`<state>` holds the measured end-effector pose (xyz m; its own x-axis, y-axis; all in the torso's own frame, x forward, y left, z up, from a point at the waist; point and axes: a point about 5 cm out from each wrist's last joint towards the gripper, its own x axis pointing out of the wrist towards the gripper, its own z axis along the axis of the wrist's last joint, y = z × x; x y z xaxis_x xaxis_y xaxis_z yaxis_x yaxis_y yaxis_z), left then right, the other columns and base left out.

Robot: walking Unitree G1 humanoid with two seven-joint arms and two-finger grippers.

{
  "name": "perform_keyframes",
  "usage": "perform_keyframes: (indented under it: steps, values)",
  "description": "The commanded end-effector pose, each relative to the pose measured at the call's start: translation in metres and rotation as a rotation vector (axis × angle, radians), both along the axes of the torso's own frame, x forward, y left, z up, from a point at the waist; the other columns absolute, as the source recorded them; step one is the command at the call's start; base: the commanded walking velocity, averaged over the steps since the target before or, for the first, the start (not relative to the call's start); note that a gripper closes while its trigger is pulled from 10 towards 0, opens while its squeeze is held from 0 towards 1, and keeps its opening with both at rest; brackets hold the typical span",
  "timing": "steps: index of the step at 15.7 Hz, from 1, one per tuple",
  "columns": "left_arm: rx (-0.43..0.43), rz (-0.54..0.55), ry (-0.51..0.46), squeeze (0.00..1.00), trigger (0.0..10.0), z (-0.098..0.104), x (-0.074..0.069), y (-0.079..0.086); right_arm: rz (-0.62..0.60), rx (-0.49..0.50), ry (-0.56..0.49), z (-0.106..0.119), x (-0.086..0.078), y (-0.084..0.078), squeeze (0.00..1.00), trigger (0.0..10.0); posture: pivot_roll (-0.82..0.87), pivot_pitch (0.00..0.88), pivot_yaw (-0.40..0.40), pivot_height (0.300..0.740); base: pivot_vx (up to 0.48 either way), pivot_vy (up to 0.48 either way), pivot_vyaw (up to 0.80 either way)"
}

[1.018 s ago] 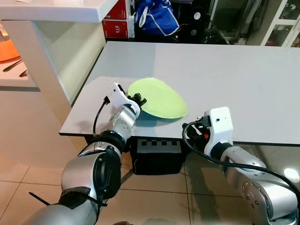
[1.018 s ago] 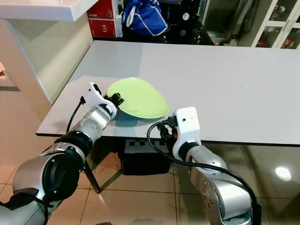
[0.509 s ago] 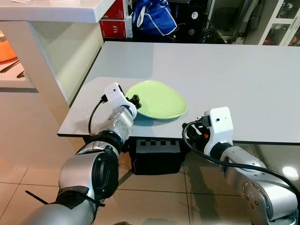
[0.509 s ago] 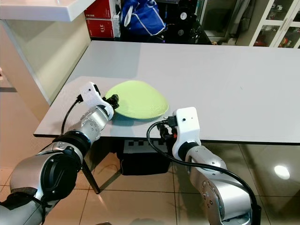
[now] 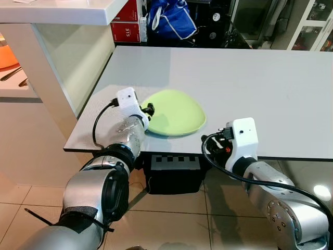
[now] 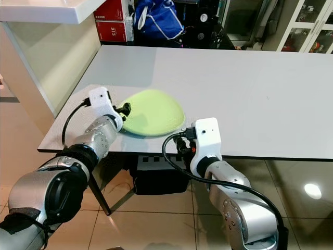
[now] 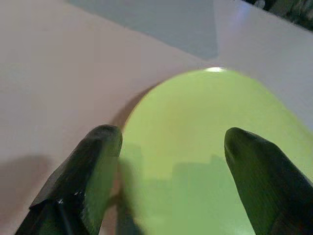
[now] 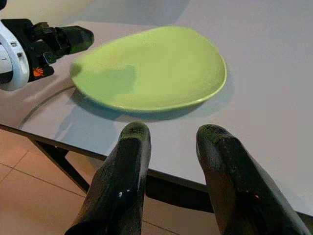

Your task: Setting the table

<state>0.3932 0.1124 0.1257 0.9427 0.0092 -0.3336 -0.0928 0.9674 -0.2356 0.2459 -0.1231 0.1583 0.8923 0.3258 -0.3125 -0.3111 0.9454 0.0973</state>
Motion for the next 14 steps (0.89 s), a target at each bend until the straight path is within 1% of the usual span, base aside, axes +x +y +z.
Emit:
perform_keyframes:
  steps: [1, 2, 4, 5, 6, 7, 8, 9, 10, 11, 12, 13, 14]
  values:
    - [0.084, -0.007, 0.017, 0.0, 10.0, -0.004, -0.002, 0.001, 0.008, 0.003, -0.019, 0.003, 0.003, 0.001, 0.0, 10.0, -0.19, 0.0, 0.042, 0.74, 0.0, 0.0, 0.0]
    - [0.101, -0.003, 0.011, 0.0, 10.0, -0.004, -0.002, 0.002, 0.006, 0.003, -0.021, 0.003, 0.004, 0.001, 0.0, 10.0, -0.19, 0.0, 0.042, 0.74, 0.0, 0.0, 0.0]
    - [0.173, -0.012, -0.085, 0.0, 10.0, 0.007, 0.002, 0.005, -0.042, 0.018, -0.076, 0.009, 0.008, -0.002, 0.0, 10.0, -0.17, 0.0, 0.05, 0.74, 0.0, 0.0, 0.0]
    - [0.205, -0.046, -0.161, 0.0, 10.0, 0.017, 0.005, 0.003, -0.084, 0.038, -0.113, 0.014, 0.011, -0.005, 0.0, 10.0, -0.16, 0.0, 0.048, 0.74, 0.0, 0.0, 0.0]
    - [0.248, -0.1, -0.261, 0.0, 10.0, 0.03, 0.007, -0.001, -0.134, 0.065, -0.15, 0.018, 0.015, -0.008, 0.0, 10.0, -0.15, 0.0, 0.049, 0.74, 0.0, 0.0, 0.0]
    - [0.301, -0.15, -0.339, 0.0, 10.0, 0.038, 0.007, -0.005, -0.163, 0.079, -0.173, 0.021, 0.018, -0.011, 0.0, 10.0, -0.14, 0.0, 0.045, 0.74, 0.0, 0.0, 0.0]
    - [0.392, -0.181, -0.409, 0.0, 10.0, 0.045, 0.005, -0.005, -0.194, 0.083, -0.196, 0.023, 0.021, -0.013, 0.0, 10.0, -0.12, 0.0, 0.045, 0.74, 0.0, 0.0, 0.0]
    - [0.387, -0.176, -0.478, 0.0, 10.0, 0.052, 0.0, -0.001, -0.223, 0.089, -0.212, 0.023, 0.024, -0.015, 0.0, 10.0, -0.11, 0.0, 0.04, 0.74, 0.0, 0.0, 0.0]
    - [0.392, -0.147, -0.535, 0.0, 10.0, 0.059, -0.01, 0.007, -0.269, 0.084, -0.22, 0.021, 0.027, -0.021, 0.0, 10.0, -0.07, 0.0, 0.027, 0.74, 0.0, 0.0, 0.0]
    - [0.403, -0.14, -0.551, 0.0, 10.0, 0.061, -0.016, 0.01, -0.288, 0.078, -0.222, 0.019, 0.028, -0.023, 0.0, 10.0, -0.07, 0.0, 0.024, 0.74, 0.0, 0.0, 0.0]
    - [0.47, -0.148, -0.578, 0.0, 10.0, 0.06, -0.03, 0.016, -0.347, 0.071, -0.215, 0.014, 0.031, -0.029, 0.0, 10.0, -0.05, 0.0, 0.001, 0.74, 0.0, 0.0, 0.0]
    - [0.506, -0.147, -0.586, 0.0, 10.0, 0.058, -0.039, 0.019, -0.377, 0.068, -0.209, 0.011, 0.034, -0.032, 0.0, 10.0, -0.05, 0.0, 0.001, 0.74, 0.0, 0.285, 0.0]
    - [0.512, -0.151, -0.577, 0.0, 10.0, 0.056, -0.048, 0.021, -0.391, 0.063, -0.201, 0.008, 0.036, -0.034, 0.0, 10.0, -0.04, 0.0, -0.001, 0.74, 0.0, 0.371, -0.41]
